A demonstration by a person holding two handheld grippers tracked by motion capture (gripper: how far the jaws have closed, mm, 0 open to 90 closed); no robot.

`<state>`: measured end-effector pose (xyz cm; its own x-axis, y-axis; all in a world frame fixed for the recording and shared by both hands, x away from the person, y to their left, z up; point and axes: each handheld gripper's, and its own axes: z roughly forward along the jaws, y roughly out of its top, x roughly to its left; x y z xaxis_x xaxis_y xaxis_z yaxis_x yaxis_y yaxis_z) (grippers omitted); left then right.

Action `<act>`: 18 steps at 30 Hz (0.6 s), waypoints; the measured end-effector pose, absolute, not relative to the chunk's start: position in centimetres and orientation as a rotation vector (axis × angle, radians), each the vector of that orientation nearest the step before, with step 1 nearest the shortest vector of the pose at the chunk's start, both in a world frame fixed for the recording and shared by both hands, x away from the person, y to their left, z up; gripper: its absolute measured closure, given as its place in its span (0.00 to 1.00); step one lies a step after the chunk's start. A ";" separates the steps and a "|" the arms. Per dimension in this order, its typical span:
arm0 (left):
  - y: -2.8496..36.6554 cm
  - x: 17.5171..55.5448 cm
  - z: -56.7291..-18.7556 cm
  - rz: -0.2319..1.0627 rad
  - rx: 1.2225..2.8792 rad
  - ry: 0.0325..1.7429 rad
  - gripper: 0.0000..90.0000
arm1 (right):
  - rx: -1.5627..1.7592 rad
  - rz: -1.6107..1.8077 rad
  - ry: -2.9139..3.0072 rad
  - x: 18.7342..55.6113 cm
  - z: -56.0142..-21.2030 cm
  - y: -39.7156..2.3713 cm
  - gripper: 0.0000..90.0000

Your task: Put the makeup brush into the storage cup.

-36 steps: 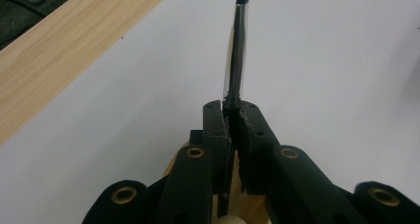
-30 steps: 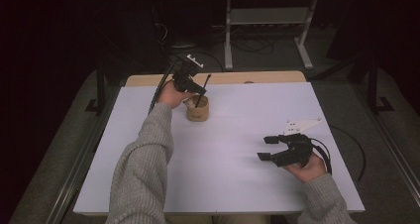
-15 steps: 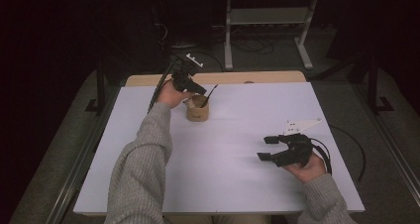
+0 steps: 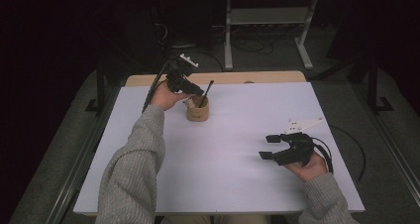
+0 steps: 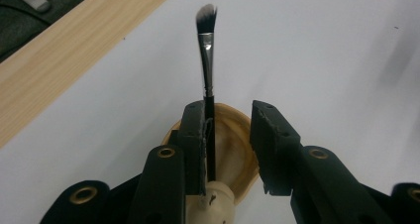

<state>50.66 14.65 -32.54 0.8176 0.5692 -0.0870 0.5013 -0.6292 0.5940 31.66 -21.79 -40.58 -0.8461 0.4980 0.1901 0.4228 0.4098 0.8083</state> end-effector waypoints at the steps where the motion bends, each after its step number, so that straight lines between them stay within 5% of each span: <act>1: 14.6 50.7 -32.5 0.144 2.378 0.784 0.74 | 0.841 1.436 2.569 31.7 -40.6 -21.8 0.31; 18: 15.3 49.4 -32.1 0.145 2.371 0.765 0.65 | 0.880 1.423 2.536 31.8 -40.3 -22.9 0.31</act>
